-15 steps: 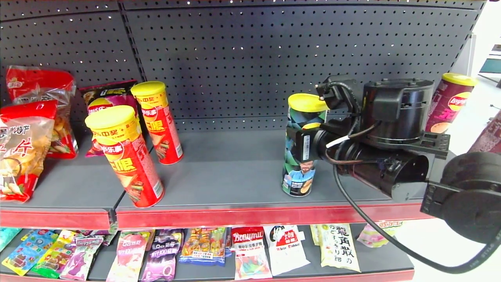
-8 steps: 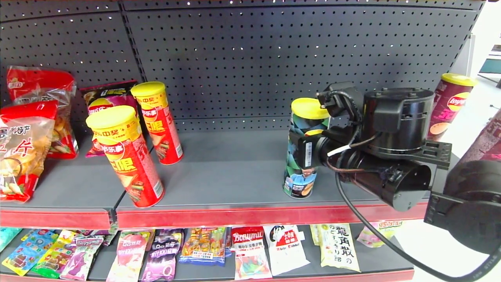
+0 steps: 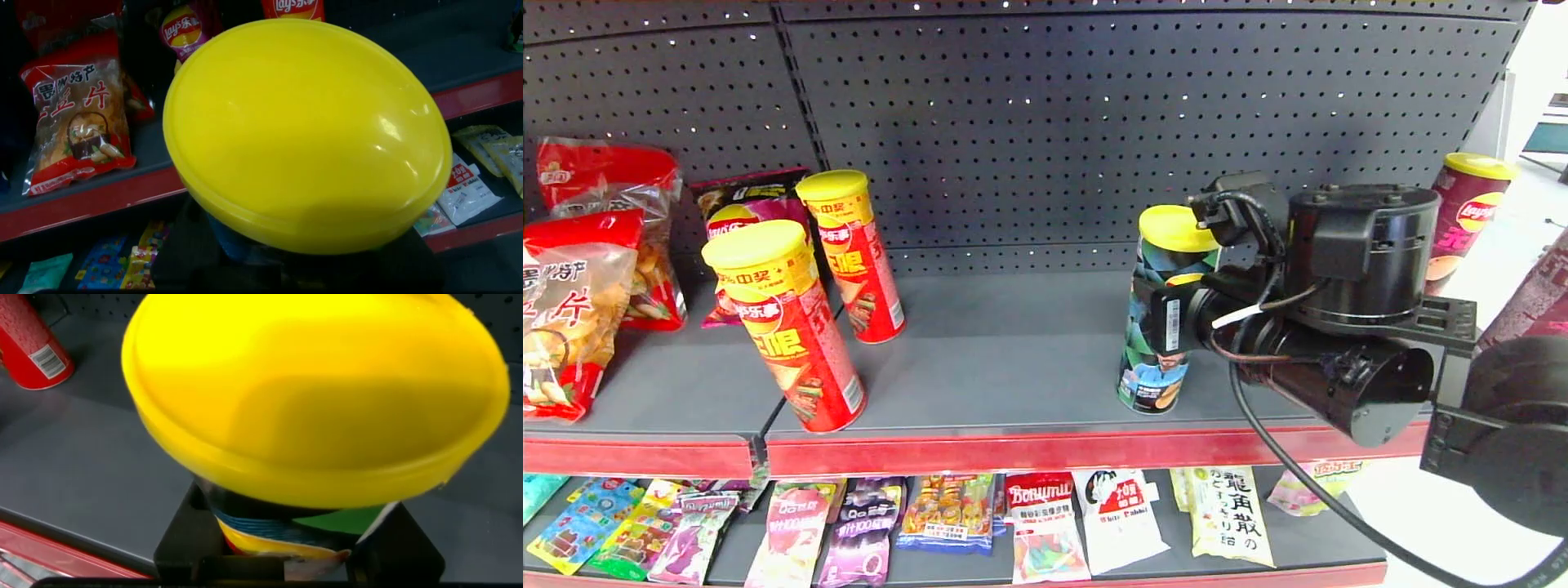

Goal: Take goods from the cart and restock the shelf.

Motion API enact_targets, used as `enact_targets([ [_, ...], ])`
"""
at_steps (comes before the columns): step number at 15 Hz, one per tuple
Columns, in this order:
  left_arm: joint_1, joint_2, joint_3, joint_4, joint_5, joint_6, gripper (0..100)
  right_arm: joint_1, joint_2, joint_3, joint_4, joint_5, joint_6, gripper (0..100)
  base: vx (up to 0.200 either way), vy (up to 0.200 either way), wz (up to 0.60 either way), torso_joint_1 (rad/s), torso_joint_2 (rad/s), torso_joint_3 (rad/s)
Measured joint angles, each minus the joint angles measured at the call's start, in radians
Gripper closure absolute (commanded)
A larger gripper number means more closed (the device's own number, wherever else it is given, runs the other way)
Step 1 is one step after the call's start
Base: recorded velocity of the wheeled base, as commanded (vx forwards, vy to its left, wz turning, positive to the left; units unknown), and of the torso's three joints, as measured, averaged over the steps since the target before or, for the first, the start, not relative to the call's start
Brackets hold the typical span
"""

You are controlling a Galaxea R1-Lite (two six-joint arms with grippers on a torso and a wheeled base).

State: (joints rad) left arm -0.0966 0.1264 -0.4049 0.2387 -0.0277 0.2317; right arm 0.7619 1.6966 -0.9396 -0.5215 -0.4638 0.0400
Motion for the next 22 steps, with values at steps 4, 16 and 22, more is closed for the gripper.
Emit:
enact_targets([
  [4, 0.0, 0.0, 0.0, -0.001, 0.0, 0.0, 100, 0.0, -0.013, 0.012, 0.0, -0.007, -0.015, 100, 0.0, 0.0, 0.0, 0.0, 0.0, 0.0],
  [16, 0.0, -0.001, -0.002, -0.001, 0.0, 0.0, 100, 0.0, -0.018, 0.034, 0.009, -0.014, -0.018, 0, 0.0, 0.0, 0.0, 0.0, 0.0, 0.0],
  [22, 0.0, -0.005, -0.002, -0.001, 0.0, 0.0, 100, 0.008, -0.046, 0.043, 0.0, -0.018, -0.015, 0, 0.0, 0.0, 0.0, 0.0, 0.0, 0.0],
])
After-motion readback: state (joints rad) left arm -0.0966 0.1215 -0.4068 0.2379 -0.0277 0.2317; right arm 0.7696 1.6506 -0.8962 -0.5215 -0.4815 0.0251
